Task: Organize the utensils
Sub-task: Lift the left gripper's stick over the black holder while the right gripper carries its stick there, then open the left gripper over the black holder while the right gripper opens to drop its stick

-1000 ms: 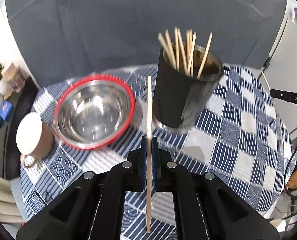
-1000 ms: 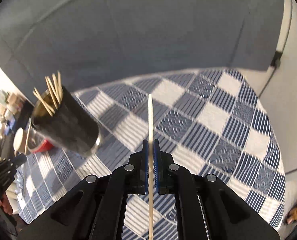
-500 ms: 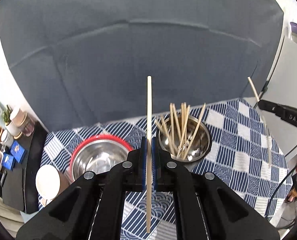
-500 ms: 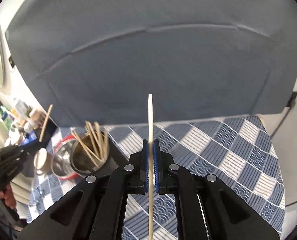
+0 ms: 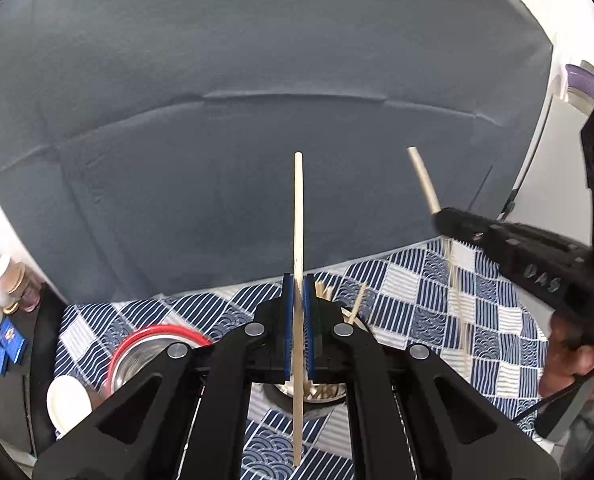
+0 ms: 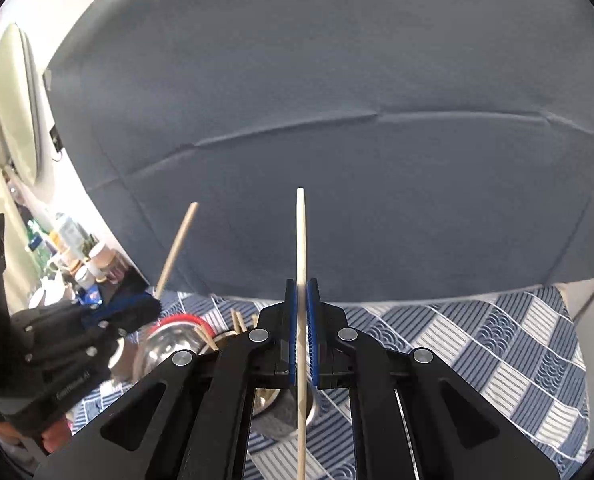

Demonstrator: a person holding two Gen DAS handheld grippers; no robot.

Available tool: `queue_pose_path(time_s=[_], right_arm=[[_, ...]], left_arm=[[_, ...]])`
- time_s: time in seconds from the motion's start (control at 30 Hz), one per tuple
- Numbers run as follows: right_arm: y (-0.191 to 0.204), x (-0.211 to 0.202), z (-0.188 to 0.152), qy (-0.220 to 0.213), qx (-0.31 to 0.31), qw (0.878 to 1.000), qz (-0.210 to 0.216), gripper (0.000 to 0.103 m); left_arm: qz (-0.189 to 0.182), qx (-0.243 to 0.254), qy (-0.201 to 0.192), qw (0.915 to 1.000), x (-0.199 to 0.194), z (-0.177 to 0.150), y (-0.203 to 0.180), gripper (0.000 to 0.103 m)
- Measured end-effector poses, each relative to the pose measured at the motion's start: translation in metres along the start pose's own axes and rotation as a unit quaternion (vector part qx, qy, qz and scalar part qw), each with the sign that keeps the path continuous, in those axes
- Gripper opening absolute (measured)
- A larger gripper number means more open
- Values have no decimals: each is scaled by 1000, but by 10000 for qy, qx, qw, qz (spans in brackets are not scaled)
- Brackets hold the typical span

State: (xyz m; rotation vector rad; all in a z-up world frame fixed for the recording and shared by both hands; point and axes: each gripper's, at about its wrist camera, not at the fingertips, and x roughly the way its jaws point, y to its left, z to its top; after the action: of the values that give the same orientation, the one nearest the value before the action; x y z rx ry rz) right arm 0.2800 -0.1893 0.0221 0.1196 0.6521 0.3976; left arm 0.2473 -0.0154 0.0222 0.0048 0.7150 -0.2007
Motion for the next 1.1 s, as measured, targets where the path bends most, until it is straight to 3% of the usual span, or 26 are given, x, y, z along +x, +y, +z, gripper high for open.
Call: queue_pose_path(time_s=[0.57,0.77,0.97,1.1], right_arm=[[-9,39,1,-634,451,9947,674,5],[0,50,-1,-802,215,9934,794,5],[5,62,-14,-962,197,9894,1066,5],[9,67,-26,-1027,89,9883,1127,5]], left_arm=[[-344,-1,-266,9991,44,0,-5,5],[-407,-37,-338,9986,57,-4,-2,5],[-625,-244,-491,9965,62,-23,13,5],[-855,-447,-842,9918,57,-41,23,5]])
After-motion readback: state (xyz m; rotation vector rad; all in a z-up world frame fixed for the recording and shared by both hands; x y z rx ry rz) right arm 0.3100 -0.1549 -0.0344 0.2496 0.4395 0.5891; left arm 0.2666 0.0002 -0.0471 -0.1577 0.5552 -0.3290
